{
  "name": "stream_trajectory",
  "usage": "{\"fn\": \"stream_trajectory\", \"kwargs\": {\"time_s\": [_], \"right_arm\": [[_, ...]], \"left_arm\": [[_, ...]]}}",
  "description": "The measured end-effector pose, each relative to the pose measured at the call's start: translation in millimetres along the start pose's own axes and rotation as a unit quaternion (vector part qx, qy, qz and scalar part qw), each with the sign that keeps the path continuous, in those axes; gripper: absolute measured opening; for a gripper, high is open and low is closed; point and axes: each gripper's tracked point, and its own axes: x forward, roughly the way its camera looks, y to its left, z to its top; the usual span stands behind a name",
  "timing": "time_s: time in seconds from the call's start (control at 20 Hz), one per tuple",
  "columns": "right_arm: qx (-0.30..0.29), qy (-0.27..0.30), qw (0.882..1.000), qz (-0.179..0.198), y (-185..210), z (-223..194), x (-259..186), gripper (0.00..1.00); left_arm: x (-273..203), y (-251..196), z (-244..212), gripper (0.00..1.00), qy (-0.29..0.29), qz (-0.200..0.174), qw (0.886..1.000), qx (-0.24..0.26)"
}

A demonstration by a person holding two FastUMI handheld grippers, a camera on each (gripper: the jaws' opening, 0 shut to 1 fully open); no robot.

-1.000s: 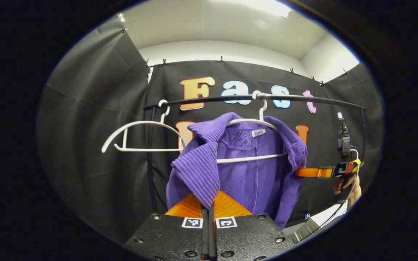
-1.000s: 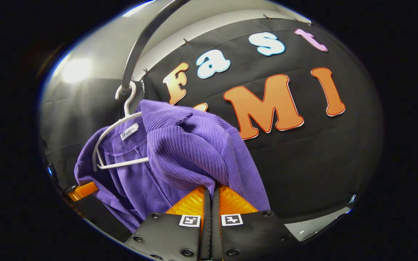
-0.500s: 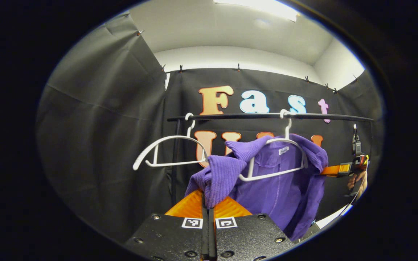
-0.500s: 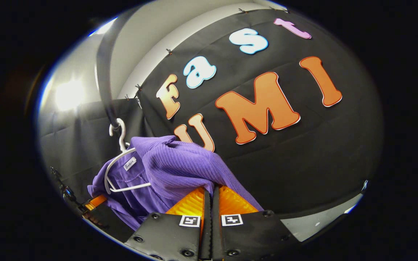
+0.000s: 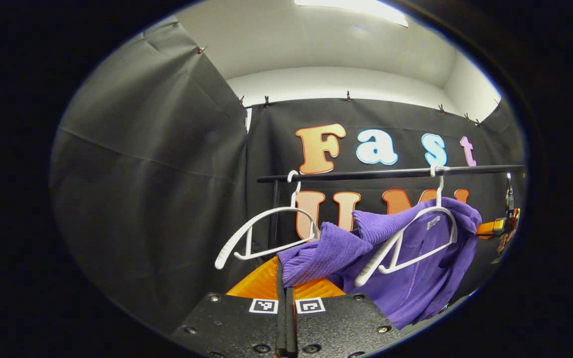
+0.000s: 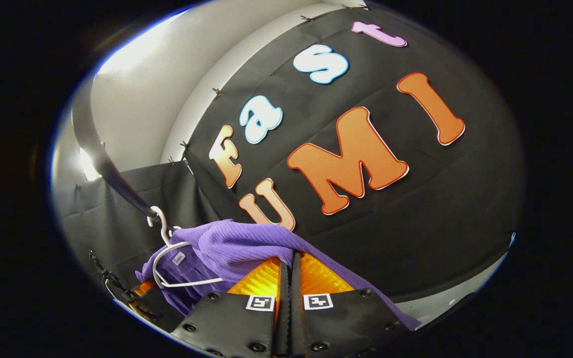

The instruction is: Grasp the clothes on the hanger with both hands and then place them into the laundry hamper below.

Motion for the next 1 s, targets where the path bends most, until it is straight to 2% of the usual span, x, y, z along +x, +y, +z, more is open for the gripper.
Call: {"fn": "stream_trajectory", "kwargs": {"time_s": [0.15,0.4,0.5,0.55,0.6,0.7,0.85,1.0], "right_arm": [[0.02,-0.004,1.0,-0.009,-13,7,6,0.07],[0.009,-0.023,0.999,-0.033,-23,15,27,0.07],[0.02,-0.042,0.999,-0.015,-15,25,31,0.07],[0.057,-0.057,0.997,0.004,-4,36,30,0.07],[0.072,-0.063,0.995,0.007,-3,45,33,0.06],[0.064,-0.071,0.995,-0.014,-19,49,36,0.06],[0.074,-0.077,0.994,-0.027,-23,55,44,0.06],[0.07,-0.057,0.993,-0.07,-50,43,49,0.06]], "left_arm": [[13,-3,-20,0.0,0.022,-0.001,1.0,0.01],[33,-5,-32,0.0,0.033,0.009,0.999,0.004],[41,1,-24,0.0,0.017,0.022,1.0,-0.012],[41,2,-18,0.0,0.006,0.023,0.999,-0.025],[40,-2,-17,0.0,0.002,0.017,0.999,-0.031],[37,-7,-25,0.0,0.01,0.004,1.0,-0.028],[42,-8,-37,0.0,0.024,0.007,1.0,-0.012],[44,-14,-57,0.0,0.049,0.001,0.998,-0.028]]}}
